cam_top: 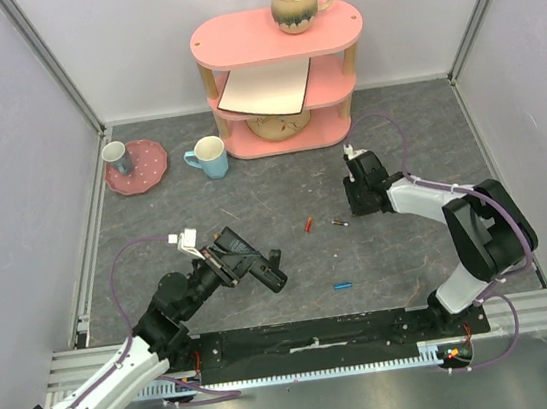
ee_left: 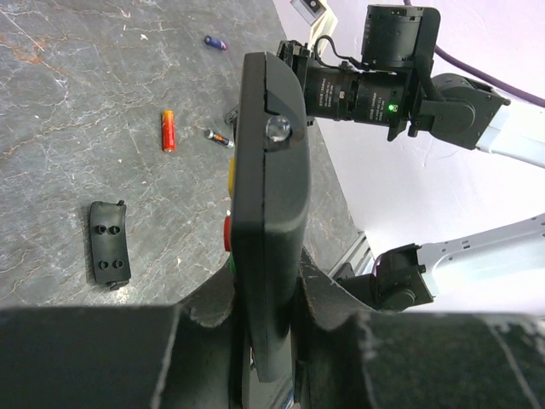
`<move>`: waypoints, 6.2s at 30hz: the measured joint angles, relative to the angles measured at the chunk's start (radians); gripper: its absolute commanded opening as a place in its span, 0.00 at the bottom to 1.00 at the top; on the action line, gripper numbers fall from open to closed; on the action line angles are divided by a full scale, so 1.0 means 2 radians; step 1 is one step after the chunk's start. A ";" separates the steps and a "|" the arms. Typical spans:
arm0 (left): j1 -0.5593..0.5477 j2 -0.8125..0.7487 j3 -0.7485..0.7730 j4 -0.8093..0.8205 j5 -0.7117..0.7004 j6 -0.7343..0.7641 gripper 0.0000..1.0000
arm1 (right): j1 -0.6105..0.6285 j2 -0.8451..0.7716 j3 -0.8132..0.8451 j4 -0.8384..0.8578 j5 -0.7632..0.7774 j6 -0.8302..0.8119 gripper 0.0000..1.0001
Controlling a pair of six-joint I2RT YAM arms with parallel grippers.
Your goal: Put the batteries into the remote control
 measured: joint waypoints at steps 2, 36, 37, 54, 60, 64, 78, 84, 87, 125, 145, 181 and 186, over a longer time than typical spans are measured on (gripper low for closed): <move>0.000 -0.002 0.000 0.000 0.000 0.000 0.02 | 0.000 -0.003 -0.002 -0.001 -0.003 0.009 0.57; 0.000 -0.071 0.000 -0.054 -0.005 0.000 0.02 | 0.000 -0.142 0.003 0.054 0.119 0.090 0.68; 0.000 -0.072 0.000 -0.055 -0.004 0.000 0.02 | 0.000 -0.142 -0.001 0.055 0.119 0.090 0.68; 0.000 -0.100 0.000 -0.083 -0.007 0.000 0.02 | 0.092 -0.117 -0.046 0.049 0.084 0.038 0.62; 0.000 -0.100 0.000 -0.084 -0.010 0.000 0.02 | 0.148 -0.059 -0.046 0.026 0.111 0.036 0.66; 0.000 -0.100 0.000 -0.087 -0.010 0.000 0.02 | 0.151 -0.052 -0.046 0.021 0.136 0.061 0.68; 0.000 -0.100 0.000 -0.094 -0.019 0.000 0.02 | 0.160 -0.014 -0.032 0.011 0.178 0.191 0.68; 0.000 -0.100 0.000 -0.094 -0.019 0.000 0.02 | 0.165 0.009 -0.007 -0.009 0.200 0.233 0.62; 0.000 -0.100 0.000 -0.094 -0.019 0.000 0.02 | 0.165 0.014 -0.001 -0.016 0.209 0.248 0.59; 0.000 -0.153 0.000 -0.102 -0.018 0.000 0.02 | 0.168 -0.035 0.047 -0.084 0.128 -0.087 0.16; 0.000 -0.153 0.000 -0.105 -0.013 0.000 0.02 | 0.170 0.063 0.097 -0.099 0.082 -0.171 0.34; 0.000 -0.169 0.000 -0.117 -0.014 -0.001 0.02 | 0.137 -0.045 0.004 -0.103 0.156 0.384 0.54; 0.000 -0.168 0.000 -0.117 -0.014 -0.005 0.02 | 0.137 -0.038 0.004 -0.100 0.158 0.435 0.52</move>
